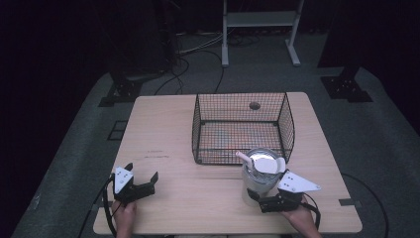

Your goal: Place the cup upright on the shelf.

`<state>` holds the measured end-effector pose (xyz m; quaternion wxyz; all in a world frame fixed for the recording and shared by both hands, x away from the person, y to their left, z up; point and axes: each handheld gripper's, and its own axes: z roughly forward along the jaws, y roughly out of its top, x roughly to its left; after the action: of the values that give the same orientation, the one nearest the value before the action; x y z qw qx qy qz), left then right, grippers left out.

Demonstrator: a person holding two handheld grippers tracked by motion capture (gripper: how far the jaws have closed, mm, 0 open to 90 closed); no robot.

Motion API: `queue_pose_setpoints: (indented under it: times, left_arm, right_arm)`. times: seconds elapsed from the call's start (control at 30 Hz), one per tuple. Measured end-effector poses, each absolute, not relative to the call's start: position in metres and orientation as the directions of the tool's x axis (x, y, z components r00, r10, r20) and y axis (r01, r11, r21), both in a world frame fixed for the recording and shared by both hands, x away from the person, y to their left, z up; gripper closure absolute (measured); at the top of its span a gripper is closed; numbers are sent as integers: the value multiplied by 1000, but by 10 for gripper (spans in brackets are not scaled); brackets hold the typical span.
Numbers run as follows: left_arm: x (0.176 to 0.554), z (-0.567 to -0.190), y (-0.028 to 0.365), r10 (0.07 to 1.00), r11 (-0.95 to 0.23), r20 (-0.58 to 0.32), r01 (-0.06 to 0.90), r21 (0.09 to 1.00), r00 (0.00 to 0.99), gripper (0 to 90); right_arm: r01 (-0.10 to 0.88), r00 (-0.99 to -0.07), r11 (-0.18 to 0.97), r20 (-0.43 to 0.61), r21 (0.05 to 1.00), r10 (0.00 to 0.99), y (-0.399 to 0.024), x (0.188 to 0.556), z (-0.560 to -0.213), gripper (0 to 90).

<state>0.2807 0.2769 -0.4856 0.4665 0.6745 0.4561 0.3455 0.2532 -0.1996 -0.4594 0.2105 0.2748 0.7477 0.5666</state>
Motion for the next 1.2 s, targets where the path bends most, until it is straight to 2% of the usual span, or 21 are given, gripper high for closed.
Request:
queue_pose_setpoints:
  times: [0.43, 0.7, 1.2]
  left_arm:
    - [281, -486, 277, 938, -146, 38, 294, 945, 346, 0]
    - [281, -486, 278, 937, -146, 37, 294, 945, 346, 0]
    - [280, -485, 278, 937, -147, 38, 296, 944, 347, 0]
  right_arm:
    - [157, -763, 196, -7, 968, 646, -201, 254, -460, 83]
    - [176, -769, 163, 32, 971, 639, -204, 255, -458, 84]
    - [128, -786, 180, -11, 975, 618, -206, 259, -429, 84]
